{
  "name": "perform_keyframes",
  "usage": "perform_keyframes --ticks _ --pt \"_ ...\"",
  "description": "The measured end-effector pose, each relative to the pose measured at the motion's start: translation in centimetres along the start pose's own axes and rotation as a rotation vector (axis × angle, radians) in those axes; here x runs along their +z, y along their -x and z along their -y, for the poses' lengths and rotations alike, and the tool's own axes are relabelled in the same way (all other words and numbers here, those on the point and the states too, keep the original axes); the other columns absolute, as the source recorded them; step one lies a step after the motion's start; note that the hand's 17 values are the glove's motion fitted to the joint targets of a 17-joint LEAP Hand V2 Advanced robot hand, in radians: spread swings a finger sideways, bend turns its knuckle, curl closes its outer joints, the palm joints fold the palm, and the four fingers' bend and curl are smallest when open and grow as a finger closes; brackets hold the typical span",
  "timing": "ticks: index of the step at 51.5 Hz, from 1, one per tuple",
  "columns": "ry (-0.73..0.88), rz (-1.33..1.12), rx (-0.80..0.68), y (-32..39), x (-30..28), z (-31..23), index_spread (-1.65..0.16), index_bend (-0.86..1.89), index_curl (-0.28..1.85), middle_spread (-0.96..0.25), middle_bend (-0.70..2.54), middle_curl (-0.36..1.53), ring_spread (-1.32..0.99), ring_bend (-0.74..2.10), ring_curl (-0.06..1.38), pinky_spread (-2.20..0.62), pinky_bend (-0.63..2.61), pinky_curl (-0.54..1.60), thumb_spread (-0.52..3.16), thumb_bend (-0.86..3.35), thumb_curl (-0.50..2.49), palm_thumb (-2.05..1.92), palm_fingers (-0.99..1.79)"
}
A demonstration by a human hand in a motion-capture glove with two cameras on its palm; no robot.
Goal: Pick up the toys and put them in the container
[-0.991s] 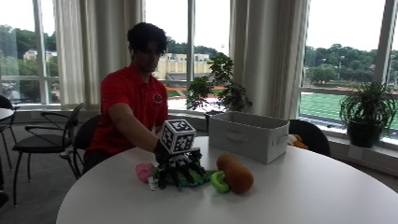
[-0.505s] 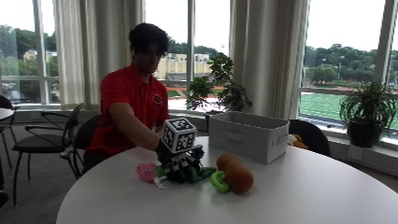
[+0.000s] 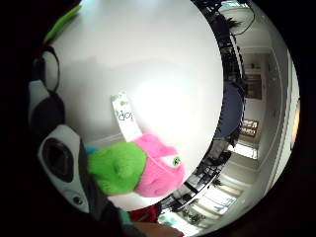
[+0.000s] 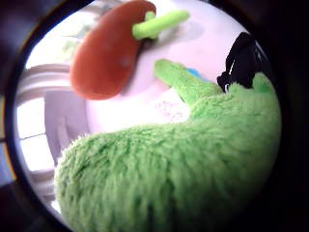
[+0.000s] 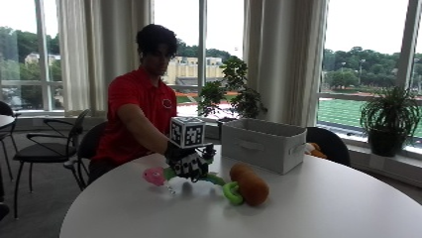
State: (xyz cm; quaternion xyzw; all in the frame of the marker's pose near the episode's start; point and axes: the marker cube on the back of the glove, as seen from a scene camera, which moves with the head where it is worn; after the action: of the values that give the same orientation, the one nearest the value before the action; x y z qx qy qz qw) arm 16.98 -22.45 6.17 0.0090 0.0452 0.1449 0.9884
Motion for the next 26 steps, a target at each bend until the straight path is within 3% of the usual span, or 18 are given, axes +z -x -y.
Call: perform_keyframes --ticks 26 --pt "-0.199 0.035 -0.058 3.4 -14.1 -3.4 -0.30 0.91 0.57 -0.33 1.12 0.83 -0.39 1.34 0.70 -0.38 1.19 0.52 0.06 0.16 0.89 0.65 1.11"
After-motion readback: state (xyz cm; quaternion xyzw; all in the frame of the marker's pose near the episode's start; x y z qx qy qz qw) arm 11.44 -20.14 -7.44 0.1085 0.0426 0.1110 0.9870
